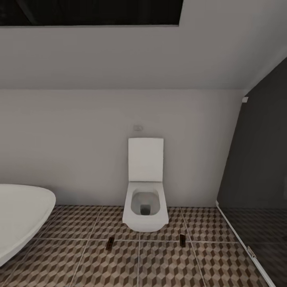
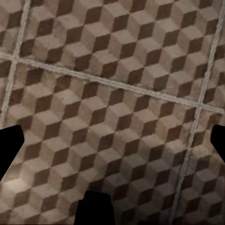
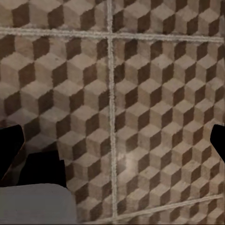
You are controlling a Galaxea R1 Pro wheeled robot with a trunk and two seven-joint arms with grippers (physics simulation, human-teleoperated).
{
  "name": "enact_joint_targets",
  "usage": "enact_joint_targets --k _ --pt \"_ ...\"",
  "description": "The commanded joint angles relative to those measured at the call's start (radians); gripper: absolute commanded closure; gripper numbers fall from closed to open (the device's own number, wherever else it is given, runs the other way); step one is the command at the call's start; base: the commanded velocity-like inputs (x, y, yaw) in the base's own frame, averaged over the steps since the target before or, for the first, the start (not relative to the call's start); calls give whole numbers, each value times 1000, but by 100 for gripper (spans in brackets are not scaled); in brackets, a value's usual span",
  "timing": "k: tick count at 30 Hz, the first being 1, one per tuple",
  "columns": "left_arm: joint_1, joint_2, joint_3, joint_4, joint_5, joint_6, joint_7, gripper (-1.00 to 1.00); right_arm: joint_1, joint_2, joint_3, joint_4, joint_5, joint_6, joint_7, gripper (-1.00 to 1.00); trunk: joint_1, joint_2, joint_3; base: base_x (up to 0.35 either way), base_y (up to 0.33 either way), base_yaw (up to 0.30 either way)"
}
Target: Take the four mousetraps from the cabinet in the bathroom and place them on the bathroom floor. Make sure all four end up on the same floor surface, and ensure that at least two of them are either under or directly next to the same bathroom sink.
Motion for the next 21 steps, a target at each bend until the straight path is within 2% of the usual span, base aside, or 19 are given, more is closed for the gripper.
enact_joint_targets --k 1,12,19,21 --pt "5 -2 9 0 -10 1 -3 -100 7 0 -7 3 11 -2 -4 -100 -4 7 2 0 0 0" --pt "60 -18 8 0 -10 -2 -3 -100 88 5 -8 3 9 -15 2 -100 -46 84 37 0 0 0" --pt "89 -24 8 0 -10 -3 -3 -100 110 16 -9 3 7 -46 3 -100 -73 133 59 0 0 0" --pt "103 -33 8 -1 -9 -9 -3 -100 114 18 -9 3 6 -54 3 -100 -81 147 65 0 0 0"
